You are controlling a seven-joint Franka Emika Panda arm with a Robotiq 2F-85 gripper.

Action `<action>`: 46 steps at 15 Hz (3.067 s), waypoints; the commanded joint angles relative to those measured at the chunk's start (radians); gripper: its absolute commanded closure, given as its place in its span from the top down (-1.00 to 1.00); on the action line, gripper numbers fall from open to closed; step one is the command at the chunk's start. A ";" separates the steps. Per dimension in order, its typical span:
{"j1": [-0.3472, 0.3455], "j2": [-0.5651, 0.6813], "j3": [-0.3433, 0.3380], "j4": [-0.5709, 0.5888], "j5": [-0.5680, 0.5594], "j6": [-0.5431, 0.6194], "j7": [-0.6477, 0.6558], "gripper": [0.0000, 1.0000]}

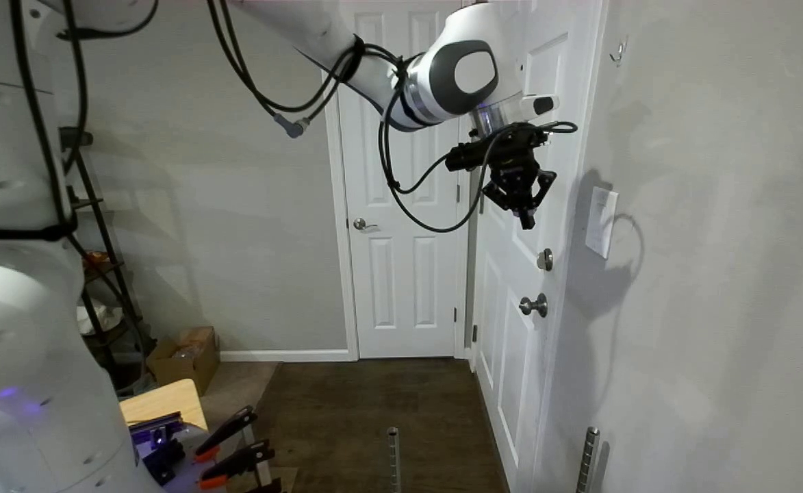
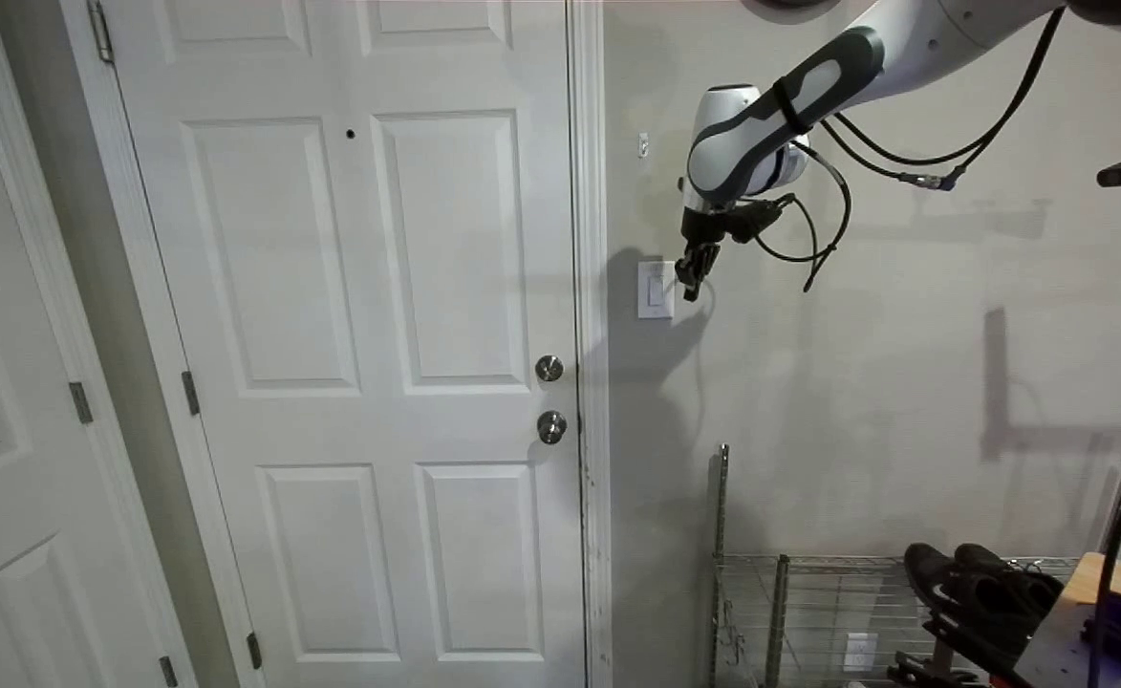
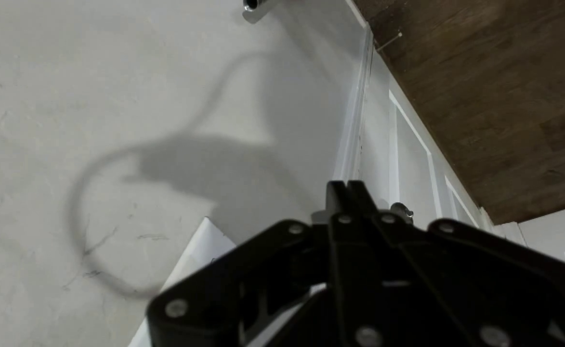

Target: Turn off the light switch on wall

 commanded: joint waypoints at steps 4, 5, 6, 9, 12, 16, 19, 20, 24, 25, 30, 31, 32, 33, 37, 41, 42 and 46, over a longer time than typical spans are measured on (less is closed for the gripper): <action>-0.020 0.000 0.021 0.002 -0.004 -0.003 0.003 -0.89; -0.022 0.019 0.022 0.016 -0.001 0.003 -0.004 -0.89; -0.023 0.036 0.023 0.029 0.000 0.012 -0.008 -0.89; -0.012 0.092 0.019 0.064 -0.035 0.095 0.054 -0.90; -0.011 0.144 0.018 0.087 -0.026 0.210 0.090 -0.90; -0.009 0.201 0.006 0.112 -0.027 0.279 0.140 -0.90; 0.009 0.236 -0.022 0.137 -0.062 0.300 0.197 -0.90; 0.023 0.248 -0.046 0.148 -0.099 0.303 0.237 -0.90; 0.064 0.281 -0.112 0.185 -0.220 0.300 0.370 -0.90; 0.072 0.288 -0.123 0.193 -0.241 0.297 0.396 -0.90; 0.109 0.316 -0.172 0.225 -0.332 0.312 0.499 -0.90; 0.117 0.321 -0.183 0.232 -0.350 0.314 0.520 -0.89; 0.122 0.326 -0.190 0.237 -0.364 0.314 0.537 -0.90; 0.126 0.331 -0.196 0.242 -0.374 0.317 0.551 -0.89; 0.133 0.352 -0.205 0.259 -0.387 0.326 0.575 -0.89; 0.156 0.386 -0.235 0.293 -0.414 0.353 0.604 -0.89; 0.168 0.396 -0.252 0.303 -0.431 0.349 0.623 -0.89; 0.219 0.416 -0.311 0.314 -0.529 0.311 0.738 -0.90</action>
